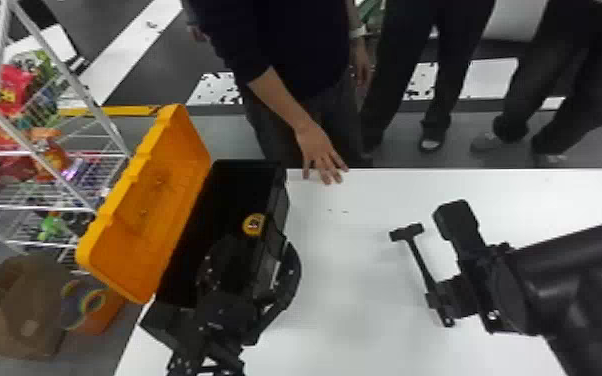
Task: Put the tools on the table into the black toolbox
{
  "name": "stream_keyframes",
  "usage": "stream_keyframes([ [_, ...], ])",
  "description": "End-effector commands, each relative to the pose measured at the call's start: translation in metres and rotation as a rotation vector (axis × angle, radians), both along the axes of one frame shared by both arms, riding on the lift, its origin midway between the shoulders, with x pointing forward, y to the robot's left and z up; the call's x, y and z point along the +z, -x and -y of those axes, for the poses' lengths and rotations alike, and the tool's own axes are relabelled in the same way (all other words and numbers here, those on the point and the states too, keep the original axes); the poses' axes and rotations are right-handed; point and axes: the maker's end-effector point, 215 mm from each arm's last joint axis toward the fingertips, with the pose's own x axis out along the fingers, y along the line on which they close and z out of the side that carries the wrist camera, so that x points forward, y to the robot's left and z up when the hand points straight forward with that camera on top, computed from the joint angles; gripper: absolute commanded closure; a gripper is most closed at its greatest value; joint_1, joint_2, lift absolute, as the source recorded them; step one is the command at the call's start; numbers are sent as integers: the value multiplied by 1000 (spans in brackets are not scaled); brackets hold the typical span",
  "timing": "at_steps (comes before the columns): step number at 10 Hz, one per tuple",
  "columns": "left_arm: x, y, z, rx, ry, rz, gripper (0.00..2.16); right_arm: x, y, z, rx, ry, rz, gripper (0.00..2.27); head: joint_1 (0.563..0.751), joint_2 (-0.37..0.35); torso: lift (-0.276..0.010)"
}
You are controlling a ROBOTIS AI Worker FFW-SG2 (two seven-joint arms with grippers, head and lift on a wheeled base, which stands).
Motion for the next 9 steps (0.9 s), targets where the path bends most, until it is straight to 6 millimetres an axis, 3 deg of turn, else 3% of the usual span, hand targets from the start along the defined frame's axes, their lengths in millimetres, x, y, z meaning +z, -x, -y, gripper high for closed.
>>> stream_keyframes([
  [1, 3, -3, 5, -10, 2, 4, 33, 11, 3, -5, 14, -3, 40, 2240, 695, 264, -39],
  [4, 4, -11, 22, -47, 20, -10, 36, 36, 5, -29, 72, -22, 137, 2240, 695, 266, -39],
  [9, -3, -21, 52, -134, 93, -76, 39, 109, 12, -99, 185, -199, 387, 2240, 695, 298, -39],
])
